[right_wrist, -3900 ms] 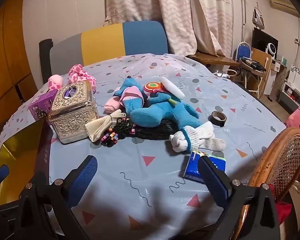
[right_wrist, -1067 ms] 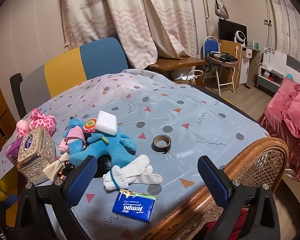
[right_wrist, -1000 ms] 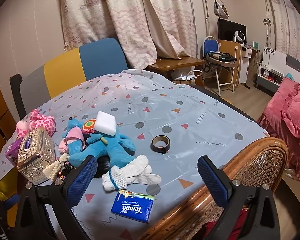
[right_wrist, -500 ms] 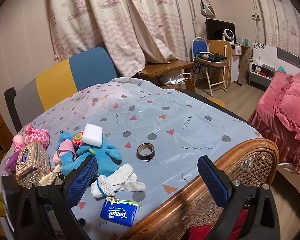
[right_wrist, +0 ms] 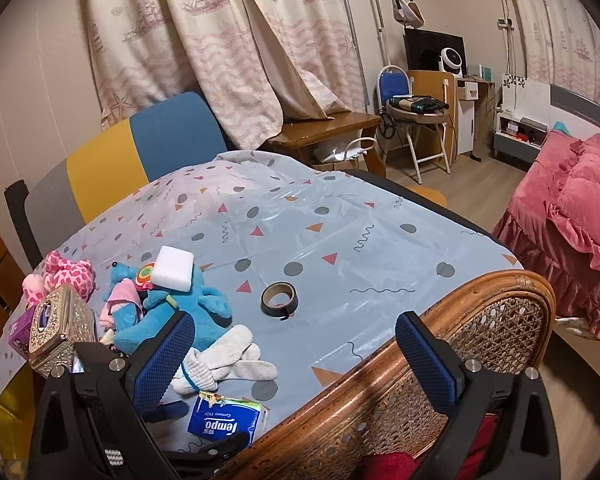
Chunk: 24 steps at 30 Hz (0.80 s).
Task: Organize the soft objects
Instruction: 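Grasp the blue Tempo tissue pack with the left tool and lift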
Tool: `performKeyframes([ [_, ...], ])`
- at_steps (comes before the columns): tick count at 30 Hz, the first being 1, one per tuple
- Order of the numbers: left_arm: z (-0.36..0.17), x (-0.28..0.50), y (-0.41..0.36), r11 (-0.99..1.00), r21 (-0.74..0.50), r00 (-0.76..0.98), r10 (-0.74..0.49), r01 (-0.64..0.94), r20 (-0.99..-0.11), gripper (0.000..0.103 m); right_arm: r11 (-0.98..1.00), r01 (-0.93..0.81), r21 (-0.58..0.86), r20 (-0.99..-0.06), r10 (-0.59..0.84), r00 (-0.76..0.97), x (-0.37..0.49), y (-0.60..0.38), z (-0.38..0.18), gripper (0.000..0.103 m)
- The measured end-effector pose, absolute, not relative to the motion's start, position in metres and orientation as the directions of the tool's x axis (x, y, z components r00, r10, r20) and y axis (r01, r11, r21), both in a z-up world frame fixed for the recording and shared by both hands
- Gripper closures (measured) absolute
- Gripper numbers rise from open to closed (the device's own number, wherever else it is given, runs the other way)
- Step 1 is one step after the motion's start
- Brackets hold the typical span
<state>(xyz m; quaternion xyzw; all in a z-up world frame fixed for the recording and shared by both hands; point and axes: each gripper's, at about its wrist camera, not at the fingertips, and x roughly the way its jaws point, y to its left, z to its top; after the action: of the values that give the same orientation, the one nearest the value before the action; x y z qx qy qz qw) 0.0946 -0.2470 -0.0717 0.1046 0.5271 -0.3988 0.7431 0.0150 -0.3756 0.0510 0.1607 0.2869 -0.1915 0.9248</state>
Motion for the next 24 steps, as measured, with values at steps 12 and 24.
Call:
performKeyframes([
  [12,-0.083,0.083,-0.278,0.638,-0.082,0.222,-0.381,0.766,-0.897,0.029,0.878,0.443,0.179,-0.614,-0.252,0.748,0.024,-0.375,0.045,0.0],
  [24,-0.082,0.077,-0.152,0.761,-0.046,0.369,-0.366,0.648,-0.855,0.029,0.87,0.436,0.229,-0.747,-0.13,0.652,0.079,-0.395,0.033,0.001],
])
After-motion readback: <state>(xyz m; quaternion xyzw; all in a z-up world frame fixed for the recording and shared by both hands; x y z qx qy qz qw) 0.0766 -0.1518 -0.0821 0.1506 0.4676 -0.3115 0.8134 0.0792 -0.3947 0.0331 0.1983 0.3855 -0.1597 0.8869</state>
